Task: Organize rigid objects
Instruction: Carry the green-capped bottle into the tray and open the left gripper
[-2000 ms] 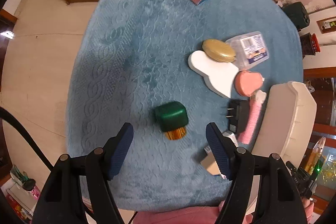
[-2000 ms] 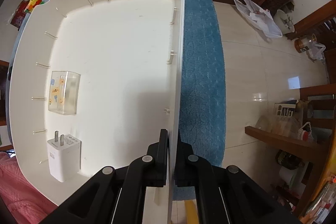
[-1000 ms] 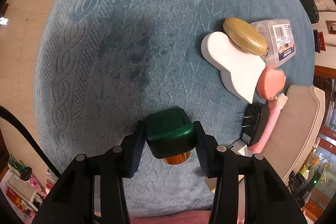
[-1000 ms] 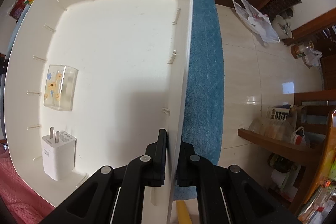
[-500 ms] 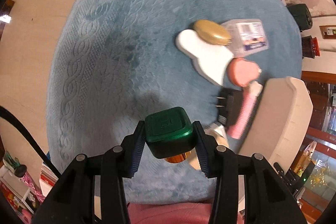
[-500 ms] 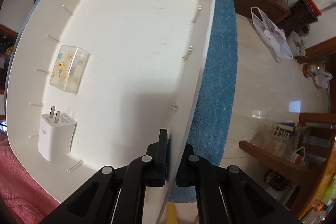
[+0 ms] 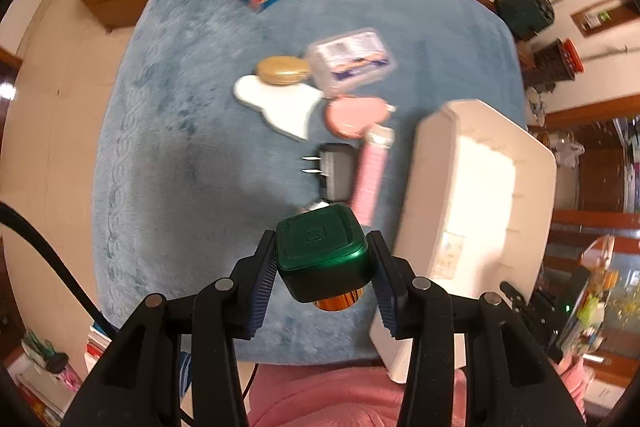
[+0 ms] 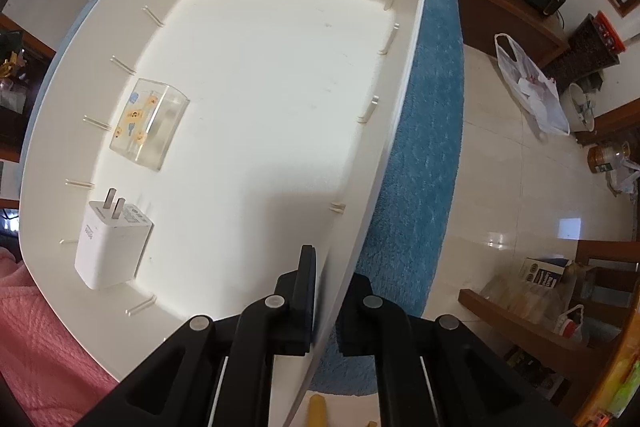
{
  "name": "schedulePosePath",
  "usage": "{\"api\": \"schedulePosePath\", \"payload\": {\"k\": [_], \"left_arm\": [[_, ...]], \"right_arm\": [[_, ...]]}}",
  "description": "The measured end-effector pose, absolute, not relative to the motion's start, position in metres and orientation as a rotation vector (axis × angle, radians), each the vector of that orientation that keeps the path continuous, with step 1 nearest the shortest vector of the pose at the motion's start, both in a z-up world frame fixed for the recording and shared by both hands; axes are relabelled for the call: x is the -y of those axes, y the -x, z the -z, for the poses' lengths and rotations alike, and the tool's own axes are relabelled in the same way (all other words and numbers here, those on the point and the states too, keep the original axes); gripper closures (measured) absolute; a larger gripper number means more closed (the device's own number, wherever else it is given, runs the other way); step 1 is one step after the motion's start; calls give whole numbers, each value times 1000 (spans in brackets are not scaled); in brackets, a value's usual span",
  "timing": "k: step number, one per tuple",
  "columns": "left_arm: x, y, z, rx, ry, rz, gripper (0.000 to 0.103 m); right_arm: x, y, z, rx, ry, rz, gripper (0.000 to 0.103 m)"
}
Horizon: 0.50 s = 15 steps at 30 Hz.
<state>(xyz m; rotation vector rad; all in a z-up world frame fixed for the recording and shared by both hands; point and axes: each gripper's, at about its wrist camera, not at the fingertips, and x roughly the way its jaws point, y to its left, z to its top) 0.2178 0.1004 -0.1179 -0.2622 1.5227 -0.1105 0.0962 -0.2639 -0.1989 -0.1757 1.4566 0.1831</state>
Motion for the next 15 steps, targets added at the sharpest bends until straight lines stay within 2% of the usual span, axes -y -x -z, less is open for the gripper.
{"api": "schedulePosePath", "payload": {"k": [15], "left_arm": [[35,-193,109,-1545,104,271,55]], "right_arm": [[277,-96,200,-1419,87,-253,91]]}}
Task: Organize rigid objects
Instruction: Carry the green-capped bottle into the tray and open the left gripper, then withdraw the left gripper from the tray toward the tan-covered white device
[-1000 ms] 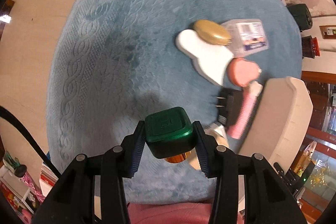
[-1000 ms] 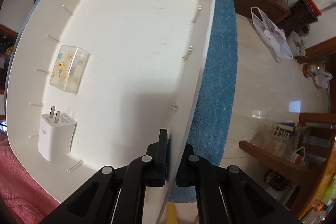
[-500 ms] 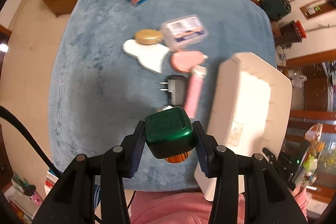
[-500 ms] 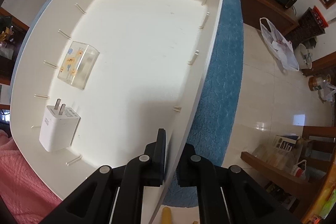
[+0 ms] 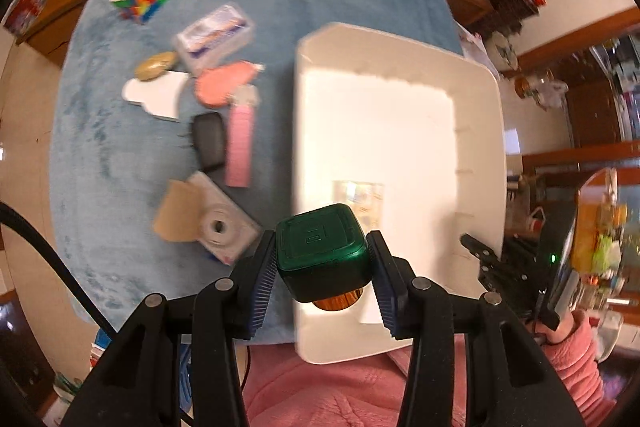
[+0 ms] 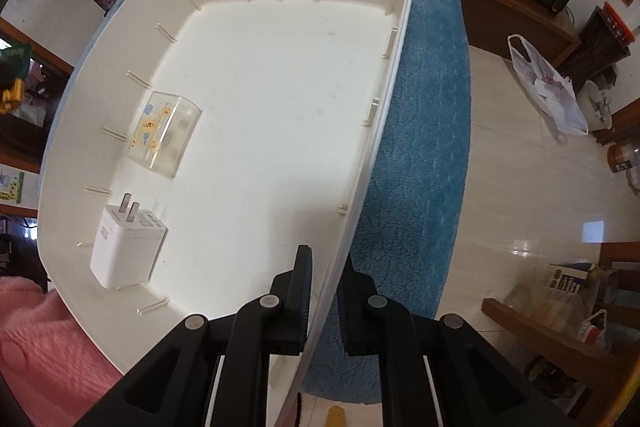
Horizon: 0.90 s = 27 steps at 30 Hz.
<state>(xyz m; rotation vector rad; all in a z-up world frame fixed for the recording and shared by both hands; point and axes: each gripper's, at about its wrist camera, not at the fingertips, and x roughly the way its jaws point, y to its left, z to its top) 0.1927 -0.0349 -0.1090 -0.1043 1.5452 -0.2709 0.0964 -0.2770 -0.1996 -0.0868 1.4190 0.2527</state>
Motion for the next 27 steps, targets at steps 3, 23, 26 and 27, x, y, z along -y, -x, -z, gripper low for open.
{"api": "schedulePosePath", "payload": {"k": [3,23,26,27], "left_arm": [[58,-187,117,-1573,94,293,55],[123,-177,140,-1635,101,339,54],[120,-180,137,-1621,102,335,52],[119,-181,136,-1615,100,333,51]], "right_arm": [[279,-97,201,-1419,89,-273,90],[280,-103,207,-1447,96,-331,87],[281,-104,207,-1449,92,-328,87],[281,-104,206,-1451,89,-326,87]]}}
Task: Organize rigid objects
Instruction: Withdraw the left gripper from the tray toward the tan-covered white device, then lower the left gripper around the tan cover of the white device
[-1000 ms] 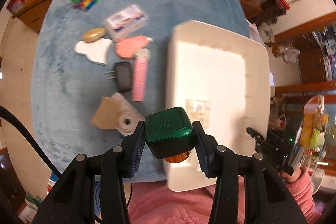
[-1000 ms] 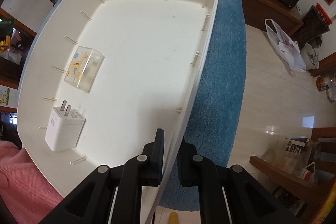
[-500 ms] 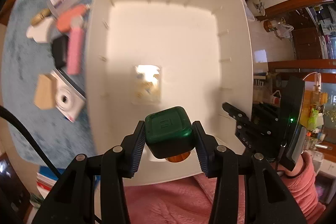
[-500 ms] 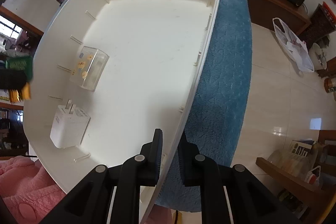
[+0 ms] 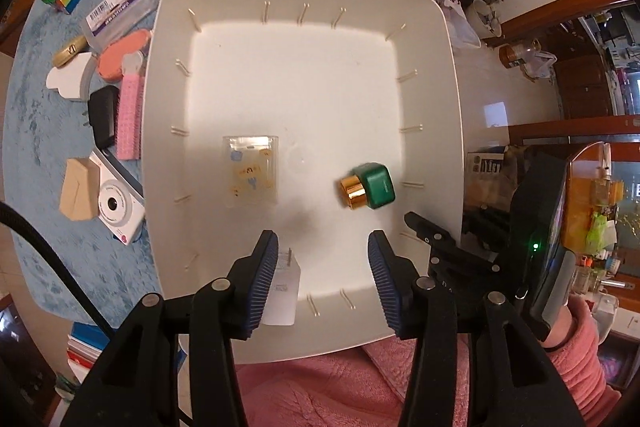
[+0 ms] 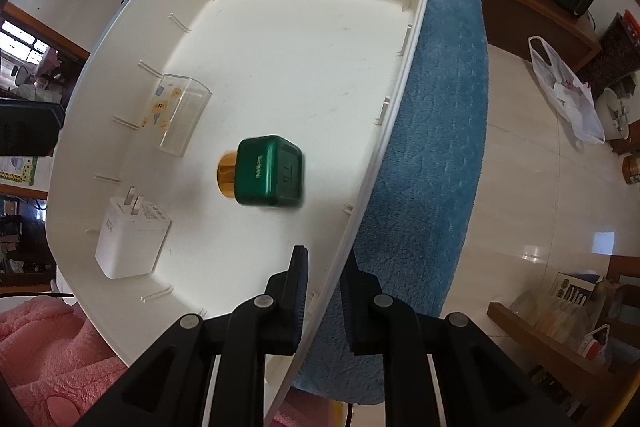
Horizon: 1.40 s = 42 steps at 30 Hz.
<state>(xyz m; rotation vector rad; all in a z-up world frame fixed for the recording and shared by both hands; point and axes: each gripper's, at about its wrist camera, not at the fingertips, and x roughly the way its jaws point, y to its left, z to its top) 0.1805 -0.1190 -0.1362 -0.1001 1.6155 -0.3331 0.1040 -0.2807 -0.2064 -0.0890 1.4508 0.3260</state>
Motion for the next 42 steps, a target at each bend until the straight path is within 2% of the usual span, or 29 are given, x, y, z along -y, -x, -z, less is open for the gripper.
{"api": "schedulePosePath", "payload": {"k": [16,28,42], "left_arm": [[80,-193,127,-1596,81,311,49],[22,-199,130,-1599,80,246,49],[-30,-203,146,-1582,-77,280,49]], "right_arm": [[291,-112,210,-1486,-40,-187,92],[293,-128,204,-1455,-102,-61,96],[294,-143,204,-1430,-174,94,97]]}}
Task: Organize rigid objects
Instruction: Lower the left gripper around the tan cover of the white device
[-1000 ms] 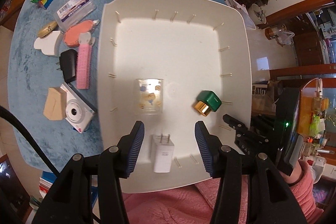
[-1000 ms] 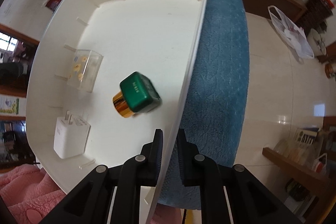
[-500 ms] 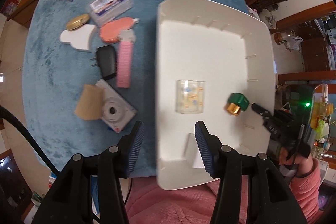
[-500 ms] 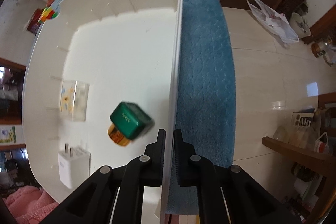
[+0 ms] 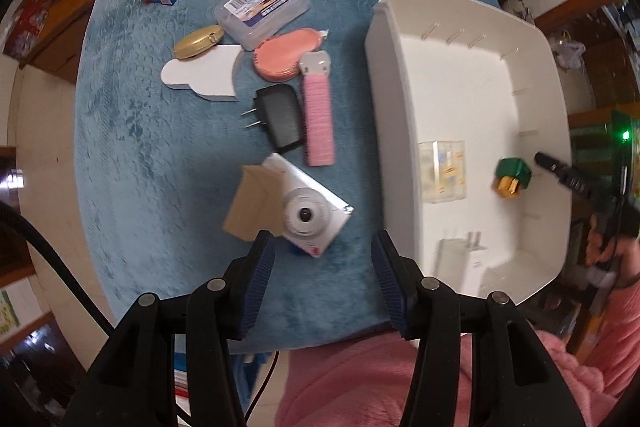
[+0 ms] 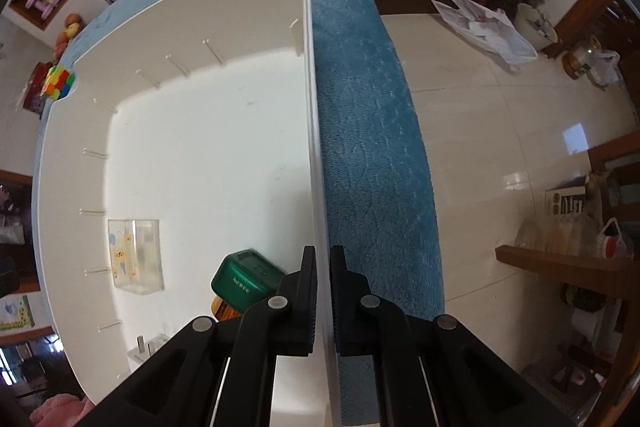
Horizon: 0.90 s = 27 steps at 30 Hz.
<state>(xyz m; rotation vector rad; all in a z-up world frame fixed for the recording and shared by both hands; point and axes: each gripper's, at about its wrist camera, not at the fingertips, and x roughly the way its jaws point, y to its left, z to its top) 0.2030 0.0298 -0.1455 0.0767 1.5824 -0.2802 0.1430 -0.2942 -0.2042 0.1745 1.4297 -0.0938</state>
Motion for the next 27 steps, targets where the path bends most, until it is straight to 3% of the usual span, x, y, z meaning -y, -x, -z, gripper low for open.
{"api": "schedulePosePath", "payload": {"k": [13,27], "left_arm": [[-56,-222,184,-1664,-219,355,39],[-43,-243,232,-1778,-289,439,39]], "right_arm": [[305,-139,214,-1441,-388,255,96],[303,-136,212,-1417,-439,300,95]]}}
